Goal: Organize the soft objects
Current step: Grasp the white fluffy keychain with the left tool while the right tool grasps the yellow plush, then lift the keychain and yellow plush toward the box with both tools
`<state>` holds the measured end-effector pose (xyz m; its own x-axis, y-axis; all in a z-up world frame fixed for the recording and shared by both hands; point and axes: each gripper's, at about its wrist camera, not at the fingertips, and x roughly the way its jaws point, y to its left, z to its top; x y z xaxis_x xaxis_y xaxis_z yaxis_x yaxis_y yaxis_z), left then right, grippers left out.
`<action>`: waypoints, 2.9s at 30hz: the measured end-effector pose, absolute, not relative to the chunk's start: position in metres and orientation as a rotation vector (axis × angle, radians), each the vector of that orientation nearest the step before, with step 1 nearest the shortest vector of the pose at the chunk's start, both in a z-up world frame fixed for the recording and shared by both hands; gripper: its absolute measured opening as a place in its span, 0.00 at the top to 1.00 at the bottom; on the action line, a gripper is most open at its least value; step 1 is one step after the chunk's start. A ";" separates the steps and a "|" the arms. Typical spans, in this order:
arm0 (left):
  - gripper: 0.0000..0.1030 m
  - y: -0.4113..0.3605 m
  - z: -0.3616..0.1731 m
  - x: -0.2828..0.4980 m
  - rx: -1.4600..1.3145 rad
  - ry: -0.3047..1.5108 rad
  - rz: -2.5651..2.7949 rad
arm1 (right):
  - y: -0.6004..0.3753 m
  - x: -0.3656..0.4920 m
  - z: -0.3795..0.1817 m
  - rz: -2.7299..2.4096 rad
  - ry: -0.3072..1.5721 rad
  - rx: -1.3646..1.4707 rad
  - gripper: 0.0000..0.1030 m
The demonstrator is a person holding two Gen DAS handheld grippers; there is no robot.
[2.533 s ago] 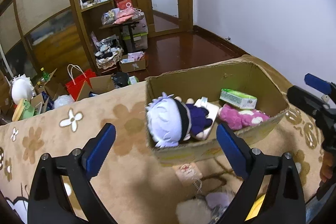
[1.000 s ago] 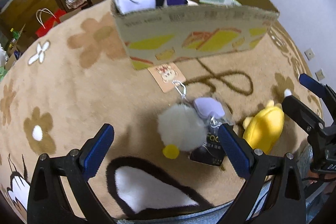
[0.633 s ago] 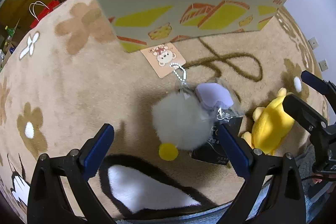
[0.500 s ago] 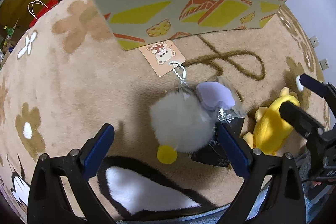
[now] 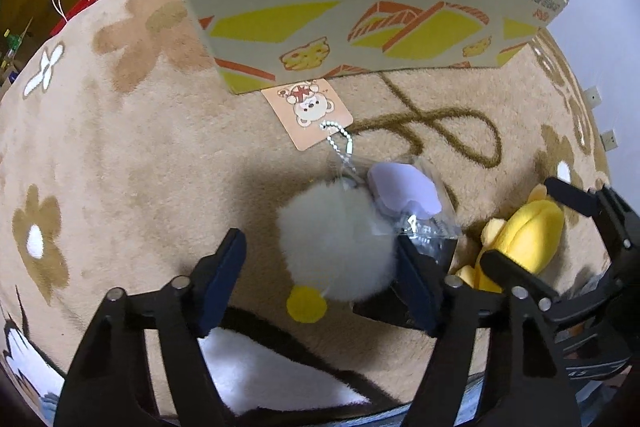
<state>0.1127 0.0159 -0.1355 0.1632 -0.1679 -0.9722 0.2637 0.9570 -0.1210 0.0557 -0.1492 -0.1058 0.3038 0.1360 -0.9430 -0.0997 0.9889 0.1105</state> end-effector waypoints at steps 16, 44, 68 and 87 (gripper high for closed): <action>0.64 0.015 -0.144 0.123 0.107 1.414 -0.310 | -0.135 0.054 -0.114 0.182 1.272 0.019 0.14; 0.84 0.028 -0.085 0.091 0.054 1.153 -0.269 | -0.163 0.033 -0.034 0.152 0.859 0.072 0.26; 0.86 0.029 -0.035 0.070 0.072 0.905 -0.239 | -0.168 0.027 -0.003 0.147 0.663 0.111 0.26; 0.86 0.011 0.027 0.088 0.113 0.602 -0.235 | -0.167 0.061 0.057 0.130 0.460 0.007 0.25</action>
